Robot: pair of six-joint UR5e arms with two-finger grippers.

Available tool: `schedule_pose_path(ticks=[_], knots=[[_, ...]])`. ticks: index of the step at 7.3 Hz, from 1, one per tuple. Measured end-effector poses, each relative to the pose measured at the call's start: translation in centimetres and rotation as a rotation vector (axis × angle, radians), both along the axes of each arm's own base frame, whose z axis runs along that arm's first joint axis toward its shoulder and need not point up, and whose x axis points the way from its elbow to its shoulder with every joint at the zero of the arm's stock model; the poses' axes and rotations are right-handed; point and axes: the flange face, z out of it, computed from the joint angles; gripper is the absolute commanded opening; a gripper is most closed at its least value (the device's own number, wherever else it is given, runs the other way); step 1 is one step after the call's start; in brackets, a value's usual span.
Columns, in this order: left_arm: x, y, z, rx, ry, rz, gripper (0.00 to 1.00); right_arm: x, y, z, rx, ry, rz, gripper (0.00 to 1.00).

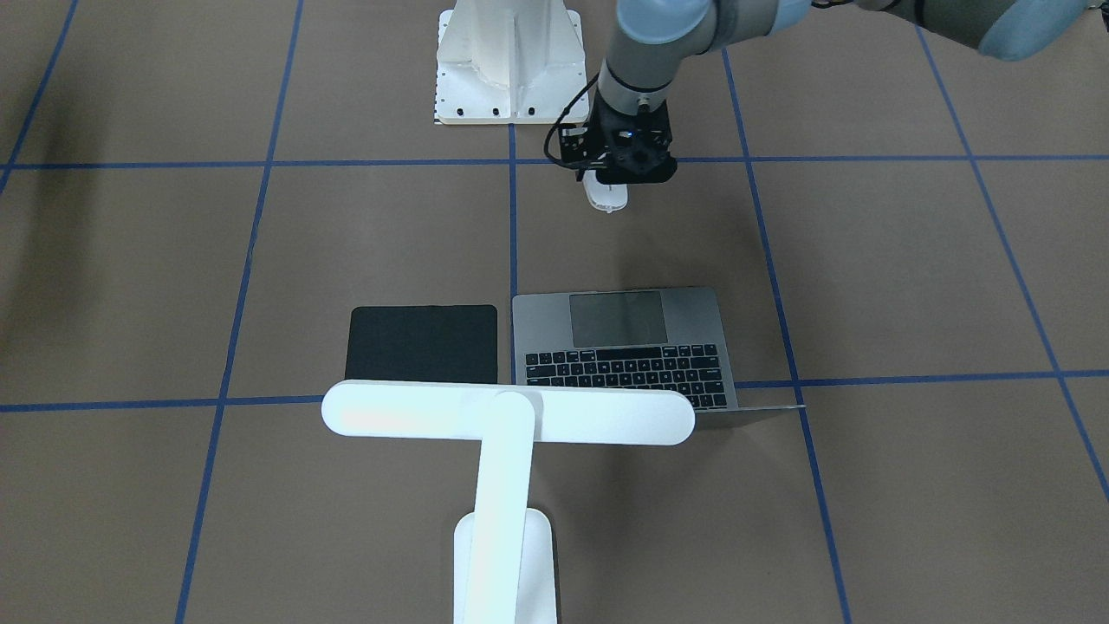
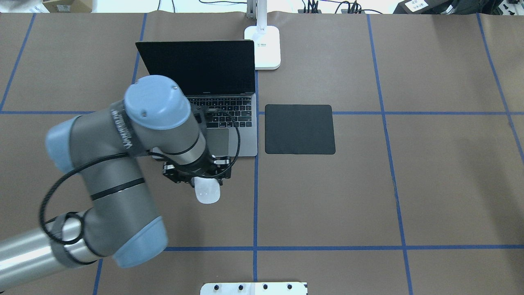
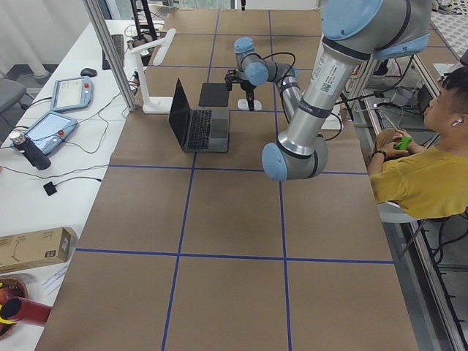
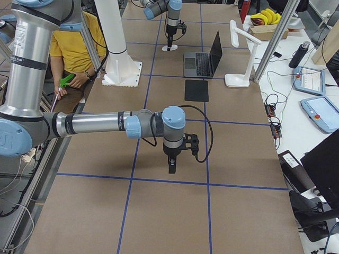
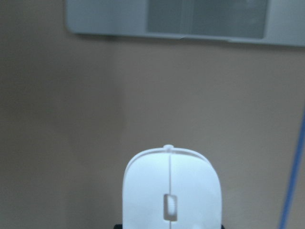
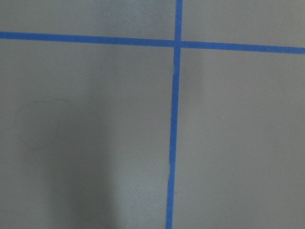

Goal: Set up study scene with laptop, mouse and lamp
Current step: 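Carry the white mouse with the left gripper over the mouse pad, then lower the white mouse with the left gripper onto the mouse pad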

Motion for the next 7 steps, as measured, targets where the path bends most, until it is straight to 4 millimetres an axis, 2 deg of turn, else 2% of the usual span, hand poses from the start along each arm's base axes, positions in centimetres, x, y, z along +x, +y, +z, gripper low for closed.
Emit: schedule_pose_path(ticks=[2,3,4,5,7], knots=[[7.9,-5.1,-6.5,0.006,-0.06,-0.027,0.24,0.7,0.8,1.3,-0.006,-0.001,-0.012,1.0],[11.0,-7.1,-9.0,0.016,-0.079,-0.038,0.24,0.8,0.9,1.7,-0.012,-0.001,-0.013,1.0],[13.7,-9.0,-10.5,0.029,-0.087,-0.05,0.23,0.9,1.0,1.9,-0.017,-0.001,-0.013,1.0],[16.0,-10.8,-10.9,0.05,-0.09,-0.062,0.23,0.9,1.1,2.0,-0.021,-0.004,-0.013,1.0],[18.0,-13.2,-9.9,0.082,-0.092,-0.073,0.23,0.8,1.1,2.3,-0.029,-0.013,-0.012,1.0]])
